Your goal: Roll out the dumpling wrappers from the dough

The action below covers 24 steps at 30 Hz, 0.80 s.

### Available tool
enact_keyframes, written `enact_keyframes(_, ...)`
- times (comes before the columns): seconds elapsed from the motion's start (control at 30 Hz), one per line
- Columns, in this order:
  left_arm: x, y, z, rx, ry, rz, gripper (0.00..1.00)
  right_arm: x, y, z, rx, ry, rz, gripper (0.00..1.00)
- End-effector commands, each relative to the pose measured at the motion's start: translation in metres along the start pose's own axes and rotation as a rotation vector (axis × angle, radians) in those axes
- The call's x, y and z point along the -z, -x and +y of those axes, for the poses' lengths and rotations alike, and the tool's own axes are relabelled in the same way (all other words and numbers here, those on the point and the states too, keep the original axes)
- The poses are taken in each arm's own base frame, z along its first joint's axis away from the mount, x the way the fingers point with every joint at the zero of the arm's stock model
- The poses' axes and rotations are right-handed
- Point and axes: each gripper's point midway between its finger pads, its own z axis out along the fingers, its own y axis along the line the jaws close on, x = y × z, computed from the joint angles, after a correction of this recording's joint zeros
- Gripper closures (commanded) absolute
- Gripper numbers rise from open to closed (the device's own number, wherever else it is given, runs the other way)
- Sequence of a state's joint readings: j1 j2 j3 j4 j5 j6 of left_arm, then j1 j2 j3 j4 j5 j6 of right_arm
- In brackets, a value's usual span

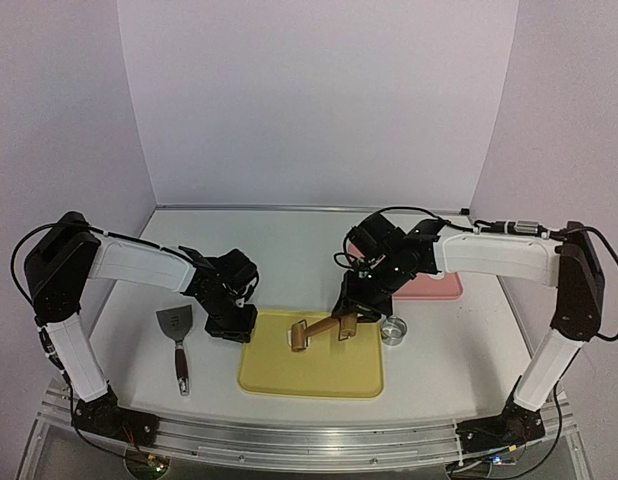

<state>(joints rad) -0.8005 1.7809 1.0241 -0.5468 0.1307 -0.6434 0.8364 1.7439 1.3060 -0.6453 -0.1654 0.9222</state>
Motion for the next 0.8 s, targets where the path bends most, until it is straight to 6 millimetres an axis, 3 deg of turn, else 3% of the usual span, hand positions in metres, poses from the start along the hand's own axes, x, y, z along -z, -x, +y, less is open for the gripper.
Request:
enact_keyframes(0.0, -0.012, -0.028, 0.041, -0.012, 0.167, 0.091, 1.00, -0.001, -0.008, -0.122, -0.041, -0.494, -0.012, 1.00)
enact_keyframes(0.77, -0.011, -0.030, 0.043, -0.005, 0.167, 0.088, 1.00, 0.007, -0.011, -0.139, -0.044, -0.538, -0.018, 1.00)
